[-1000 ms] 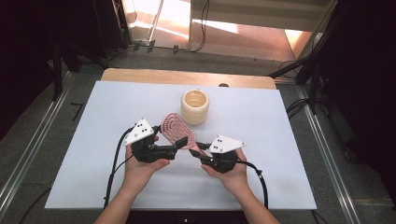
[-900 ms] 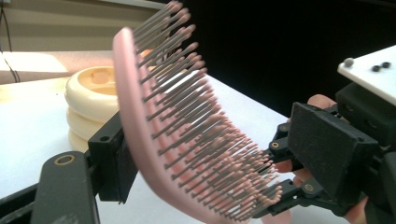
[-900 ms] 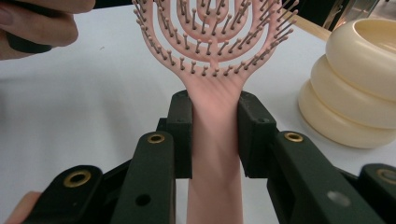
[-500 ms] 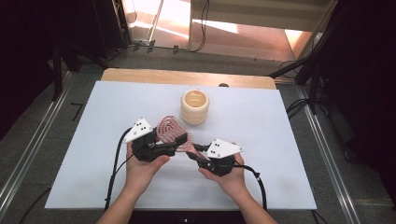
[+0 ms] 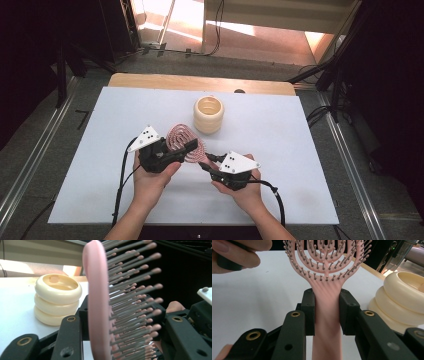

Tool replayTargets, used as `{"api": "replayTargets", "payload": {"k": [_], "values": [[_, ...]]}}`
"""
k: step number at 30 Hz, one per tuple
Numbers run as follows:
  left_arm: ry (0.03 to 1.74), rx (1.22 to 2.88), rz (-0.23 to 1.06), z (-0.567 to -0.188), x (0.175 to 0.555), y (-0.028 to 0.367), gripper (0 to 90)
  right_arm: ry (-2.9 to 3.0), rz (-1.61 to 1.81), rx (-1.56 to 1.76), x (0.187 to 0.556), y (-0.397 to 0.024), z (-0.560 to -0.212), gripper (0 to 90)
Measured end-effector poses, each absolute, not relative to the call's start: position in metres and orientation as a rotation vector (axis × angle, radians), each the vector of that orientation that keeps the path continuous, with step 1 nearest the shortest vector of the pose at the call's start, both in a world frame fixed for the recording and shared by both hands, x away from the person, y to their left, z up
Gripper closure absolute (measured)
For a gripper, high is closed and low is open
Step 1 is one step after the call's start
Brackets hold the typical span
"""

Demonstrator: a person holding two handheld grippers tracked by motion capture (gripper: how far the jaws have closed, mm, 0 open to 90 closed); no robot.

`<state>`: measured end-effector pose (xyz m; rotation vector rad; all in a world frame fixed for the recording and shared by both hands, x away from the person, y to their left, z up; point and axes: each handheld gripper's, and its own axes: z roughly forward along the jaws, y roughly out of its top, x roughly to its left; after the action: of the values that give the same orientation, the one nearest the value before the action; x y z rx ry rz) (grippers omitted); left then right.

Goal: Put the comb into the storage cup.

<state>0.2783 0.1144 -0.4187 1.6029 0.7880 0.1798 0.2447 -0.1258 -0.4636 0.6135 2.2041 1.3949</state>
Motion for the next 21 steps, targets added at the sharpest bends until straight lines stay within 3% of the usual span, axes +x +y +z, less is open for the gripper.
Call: {"api": "replayTargets", "payload": {"k": [8, 21], "values": [[0.724, 1.599, 0.179, -0.4167, 0.2741, 0.1139, 62.3, 2.184, 1.367, 0.600, 0.2428, -0.1206, -0.4689, 67.8], [0.669, 1.608, 0.178, -0.4121, 0.2714, 0.1144, 63.5, 2.198, 1.428, 0.624, 0.2444, -0.1207, -0.4703, 66.2]]}}
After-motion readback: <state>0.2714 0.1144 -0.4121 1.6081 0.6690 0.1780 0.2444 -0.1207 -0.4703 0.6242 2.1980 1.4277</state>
